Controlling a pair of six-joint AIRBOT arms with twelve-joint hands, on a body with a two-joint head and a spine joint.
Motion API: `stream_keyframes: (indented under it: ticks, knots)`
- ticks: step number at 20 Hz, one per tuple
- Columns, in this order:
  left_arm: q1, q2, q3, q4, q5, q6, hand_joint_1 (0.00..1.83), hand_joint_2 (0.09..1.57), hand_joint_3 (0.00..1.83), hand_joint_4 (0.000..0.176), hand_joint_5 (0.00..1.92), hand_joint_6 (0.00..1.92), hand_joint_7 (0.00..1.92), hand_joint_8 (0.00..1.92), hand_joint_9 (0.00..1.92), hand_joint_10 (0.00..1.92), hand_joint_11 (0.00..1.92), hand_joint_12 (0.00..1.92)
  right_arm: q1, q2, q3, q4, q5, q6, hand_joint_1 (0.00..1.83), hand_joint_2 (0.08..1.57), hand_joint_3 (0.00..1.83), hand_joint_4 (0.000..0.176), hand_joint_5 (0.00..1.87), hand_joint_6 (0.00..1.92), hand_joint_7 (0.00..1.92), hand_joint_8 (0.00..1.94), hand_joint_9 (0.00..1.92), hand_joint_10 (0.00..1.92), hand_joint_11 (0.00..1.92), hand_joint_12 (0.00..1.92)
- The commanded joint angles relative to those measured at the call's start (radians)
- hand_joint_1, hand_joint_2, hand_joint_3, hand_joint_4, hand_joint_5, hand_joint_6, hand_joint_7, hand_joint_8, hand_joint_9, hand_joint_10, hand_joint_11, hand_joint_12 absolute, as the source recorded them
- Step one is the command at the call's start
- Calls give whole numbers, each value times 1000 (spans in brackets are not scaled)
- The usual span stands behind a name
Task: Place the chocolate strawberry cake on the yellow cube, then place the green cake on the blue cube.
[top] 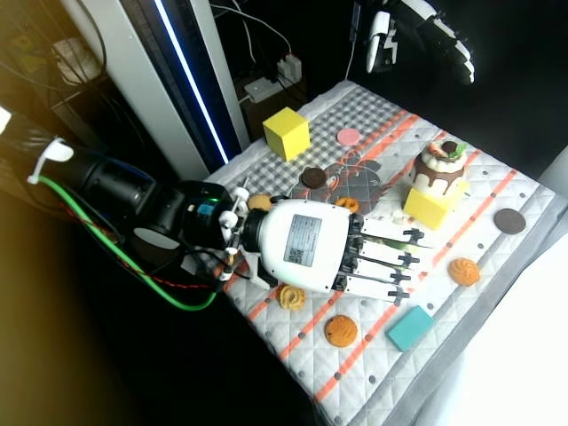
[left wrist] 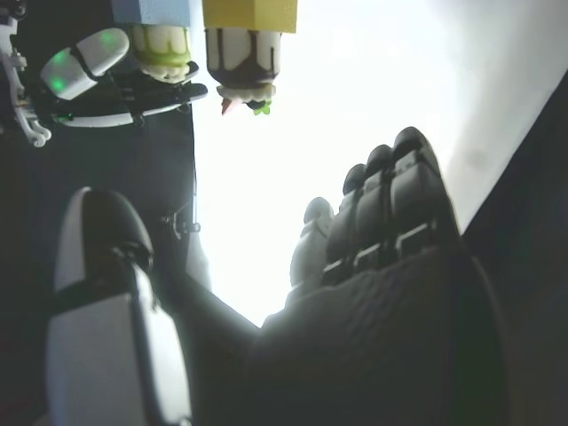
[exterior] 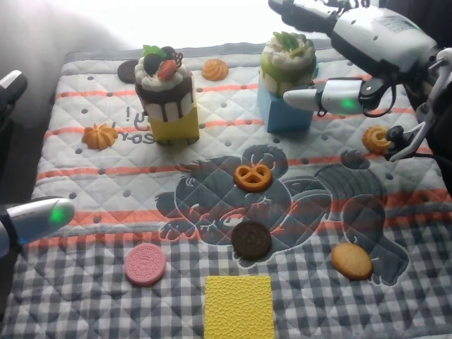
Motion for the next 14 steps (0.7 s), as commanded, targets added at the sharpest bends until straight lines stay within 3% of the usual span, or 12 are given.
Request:
stream_keyframes:
  ticks: [1, 2, 5, 6, 7, 8, 9, 12, 14]
  knots:
    - [-3, -2, 7, 13, -126, -7, 842, 856, 0, 176, 0, 0, 0, 0, 0, 0, 0, 0, 6, 4, -2, 3, 131, 4, 921, 1041, 0, 45, 159, 8, 361, 1, 400, 3, 0, 867]
    - [-3, -3, 7, 13, -126, -7, 857, 860, 0, 176, 0, 0, 0, 0, 0, 0, 0, 0, 4, 5, -3, 3, 132, 4, 888, 1041, 0, 62, 155, 2, 330, 0, 369, 0, 0, 810]
    - [-3, -4, 7, 13, -126, -8, 863, 864, 2, 176, 0, 0, 0, 0, 0, 0, 0, 0, 1, 8, -4, 3, 134, 3, 852, 1039, 0, 77, 128, 0, 301, 0, 316, 0, 0, 722]
    - [-3, -4, 7, 13, -126, -9, 833, 854, 0, 176, 0, 0, 0, 0, 0, 0, 0, 0, 0, 10, -4, 3, 134, 3, 794, 1034, 0, 115, 96, 1, 205, 0, 227, 0, 0, 582]
    - [-3, -4, 7, 13, -127, -10, 814, 854, 0, 176, 0, 0, 0, 0, 0, 0, 0, 0, -1, 13, -7, 3, 136, 3, 749, 1025, 0, 129, 77, 1, 129, 0, 147, 0, 0, 382]
    - [-2, -4, 7, 13, -129, -13, 786, 863, 2, 176, 0, 0, 0, 0, 0, 0, 0, 0, -3, 25, -22, 3, 146, -3, 401, 1014, 0, 172, 2, 0, 4, 0, 5, 0, 0, 14]
    - [-2, -4, 8, 13, -130, -14, 801, 864, 2, 176, 0, 0, 0, 0, 0, 0, 0, 0, -4, 32, -30, 2, 150, -3, 173, 983, 0, 175, 0, 0, 0, 0, 0, 0, 0, 2]
    - [-2, -9, 15, 14, -137, -39, 788, 870, 5, 176, 0, 0, 0, 0, 0, 0, 0, 0, -32, 73, -76, 2, 211, -9, 40, 961, 0, 176, 0, 0, 0, 0, 0, 0, 0, 0]
    - [-3, -9, 35, 34, -138, -95, 817, 863, 0, 176, 0, 0, 0, 0, 0, 0, 0, 0, -102, 130, -143, 3, 302, -12, 56, 1068, 10, 176, 0, 0, 0, 0, 0, 0, 0, 0]
